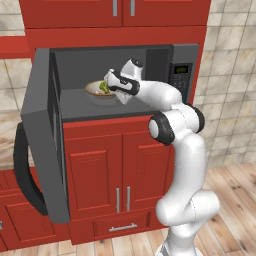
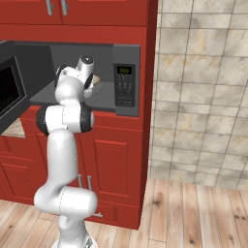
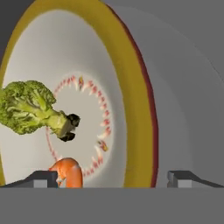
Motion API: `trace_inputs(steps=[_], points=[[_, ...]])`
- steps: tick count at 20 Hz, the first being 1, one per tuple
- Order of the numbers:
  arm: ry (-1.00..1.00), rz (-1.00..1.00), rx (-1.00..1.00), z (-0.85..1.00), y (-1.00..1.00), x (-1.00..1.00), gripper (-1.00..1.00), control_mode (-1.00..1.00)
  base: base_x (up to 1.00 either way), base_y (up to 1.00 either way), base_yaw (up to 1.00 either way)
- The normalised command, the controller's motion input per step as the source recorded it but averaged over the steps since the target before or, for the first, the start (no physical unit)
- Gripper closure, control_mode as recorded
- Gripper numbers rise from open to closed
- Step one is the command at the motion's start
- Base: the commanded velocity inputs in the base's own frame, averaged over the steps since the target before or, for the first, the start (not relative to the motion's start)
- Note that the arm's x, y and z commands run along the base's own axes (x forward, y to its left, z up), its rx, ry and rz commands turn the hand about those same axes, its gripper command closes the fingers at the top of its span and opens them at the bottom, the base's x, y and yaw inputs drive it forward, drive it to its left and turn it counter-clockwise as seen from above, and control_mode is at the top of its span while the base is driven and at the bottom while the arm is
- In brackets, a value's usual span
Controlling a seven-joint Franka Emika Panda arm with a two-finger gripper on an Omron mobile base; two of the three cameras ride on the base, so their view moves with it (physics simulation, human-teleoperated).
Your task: The microwave is finished heating the shrimp and broccoli. Take the bowl containing the food and place it on the dining counter.
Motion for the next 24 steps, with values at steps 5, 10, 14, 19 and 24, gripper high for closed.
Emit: trace_inputs(steps=[5, 10, 14, 19, 24], points=[[0.00, 0.00, 0.00, -0.20, 0.13, 0.41, -1.00, -1.00, 0.00, 0.00, 0.00], [-0.02, 0.00, 0.00, -0.40, 0.03, 0.07, 1.00, -1.00, 0.00, 0.00, 0.00], [-0.03, 0.00, 0.00, -0.14, 0.00, 0.00, 1.00, -1.00, 0.00, 0.00, 0.00], [0.00, 0.00, 0.00, 0.00, 0.00, 0.00, 1.00, -1.00, 0.00, 0.00, 0.00], [0.00, 0.00, 0.00, 0.00, -0.01, -0.06, 1.00, -1.00, 0.00, 0.00, 0.00]])
